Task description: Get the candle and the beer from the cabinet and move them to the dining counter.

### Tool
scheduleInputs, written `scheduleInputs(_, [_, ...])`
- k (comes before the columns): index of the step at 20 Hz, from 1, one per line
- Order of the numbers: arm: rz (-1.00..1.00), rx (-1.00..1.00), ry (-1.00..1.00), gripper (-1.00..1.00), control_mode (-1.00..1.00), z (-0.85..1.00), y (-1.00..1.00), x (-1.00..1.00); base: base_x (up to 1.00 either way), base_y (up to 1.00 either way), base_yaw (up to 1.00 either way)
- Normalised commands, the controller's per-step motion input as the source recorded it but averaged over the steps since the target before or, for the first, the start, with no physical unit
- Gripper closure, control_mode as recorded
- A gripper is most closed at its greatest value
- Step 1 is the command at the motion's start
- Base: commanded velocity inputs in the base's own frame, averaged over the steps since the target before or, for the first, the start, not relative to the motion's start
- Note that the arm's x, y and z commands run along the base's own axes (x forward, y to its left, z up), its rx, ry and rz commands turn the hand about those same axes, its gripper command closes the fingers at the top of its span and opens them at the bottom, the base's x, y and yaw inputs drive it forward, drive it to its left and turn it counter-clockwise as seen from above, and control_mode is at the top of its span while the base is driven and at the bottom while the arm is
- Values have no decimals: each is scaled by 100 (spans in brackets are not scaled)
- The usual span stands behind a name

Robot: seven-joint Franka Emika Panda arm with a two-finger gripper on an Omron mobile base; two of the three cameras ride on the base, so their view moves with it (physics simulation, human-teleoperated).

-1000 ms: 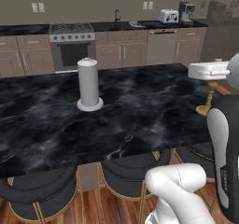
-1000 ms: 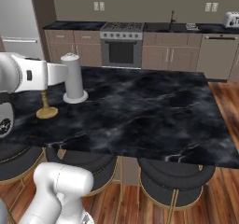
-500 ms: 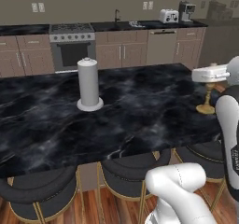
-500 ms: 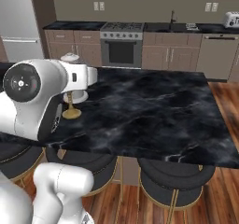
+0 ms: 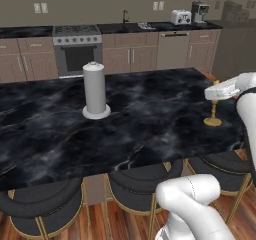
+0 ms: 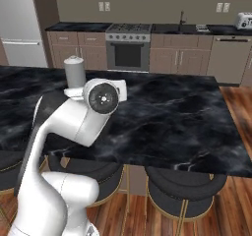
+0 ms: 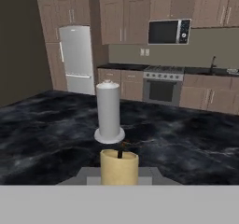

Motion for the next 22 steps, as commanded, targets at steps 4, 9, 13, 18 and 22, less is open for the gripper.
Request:
scheduleInputs(4, [20, 0, 7, 100, -100, -54, -28, 61, 0, 0, 0])
scheduleInputs(9, [13, 0, 6, 100, -100, -49, -27, 66, 0, 0, 0])
scheduleInputs(13, [9, 0, 0, 100, -100, -44, -23, 63, 0, 0, 0])
scheduleInputs(18, [8, 0, 0, 100, -100, -35, -12, 49, 0, 0, 0])
scheduleInputs(22, [6, 0, 0, 100, -100, -13, -8, 26, 0, 0, 0])
